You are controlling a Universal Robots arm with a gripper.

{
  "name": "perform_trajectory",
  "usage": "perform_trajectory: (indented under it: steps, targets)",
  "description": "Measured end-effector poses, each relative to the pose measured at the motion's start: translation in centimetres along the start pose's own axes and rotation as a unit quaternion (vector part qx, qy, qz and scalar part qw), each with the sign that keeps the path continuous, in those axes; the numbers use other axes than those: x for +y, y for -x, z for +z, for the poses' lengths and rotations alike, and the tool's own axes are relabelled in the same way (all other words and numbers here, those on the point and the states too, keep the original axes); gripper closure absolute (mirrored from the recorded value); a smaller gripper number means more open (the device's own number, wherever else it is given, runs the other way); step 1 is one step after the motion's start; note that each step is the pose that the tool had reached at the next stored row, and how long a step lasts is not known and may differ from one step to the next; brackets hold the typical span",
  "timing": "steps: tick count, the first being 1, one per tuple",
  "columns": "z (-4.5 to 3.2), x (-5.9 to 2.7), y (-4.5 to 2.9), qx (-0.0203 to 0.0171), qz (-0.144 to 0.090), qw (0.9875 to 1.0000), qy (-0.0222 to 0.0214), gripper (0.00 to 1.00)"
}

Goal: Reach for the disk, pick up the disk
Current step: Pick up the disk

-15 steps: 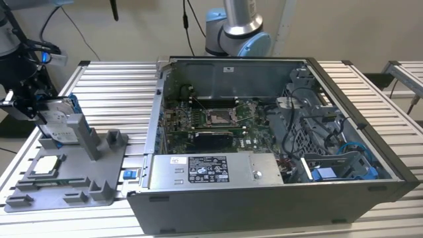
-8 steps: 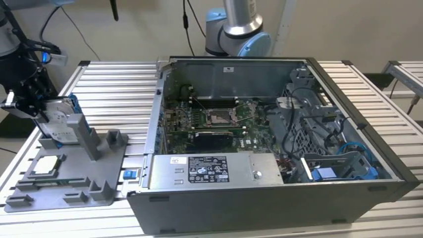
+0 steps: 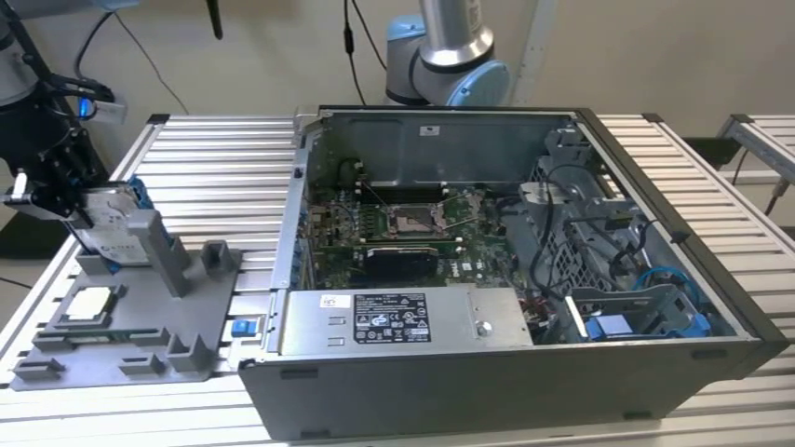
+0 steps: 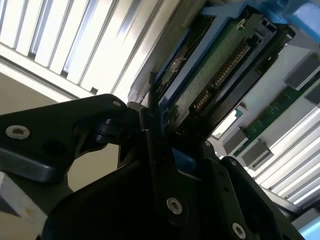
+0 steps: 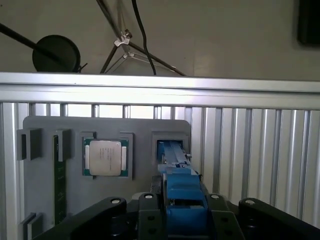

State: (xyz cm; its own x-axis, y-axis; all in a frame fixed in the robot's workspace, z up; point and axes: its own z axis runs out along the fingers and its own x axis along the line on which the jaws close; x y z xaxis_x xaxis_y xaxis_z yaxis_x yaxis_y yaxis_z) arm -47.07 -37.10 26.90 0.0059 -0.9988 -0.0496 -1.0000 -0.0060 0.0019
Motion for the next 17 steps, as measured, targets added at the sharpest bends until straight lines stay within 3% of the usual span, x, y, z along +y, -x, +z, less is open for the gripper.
perform_trajectory:
  steps: [11, 17]
  targets:
    - [0.0, 0.0, 0.0, 0.0, 0.0, 1.0, -0.0007, 1.0]
    - [0.0, 0.0, 0.0, 0.0018, 0.0, 1.0, -0.0007, 1.0]
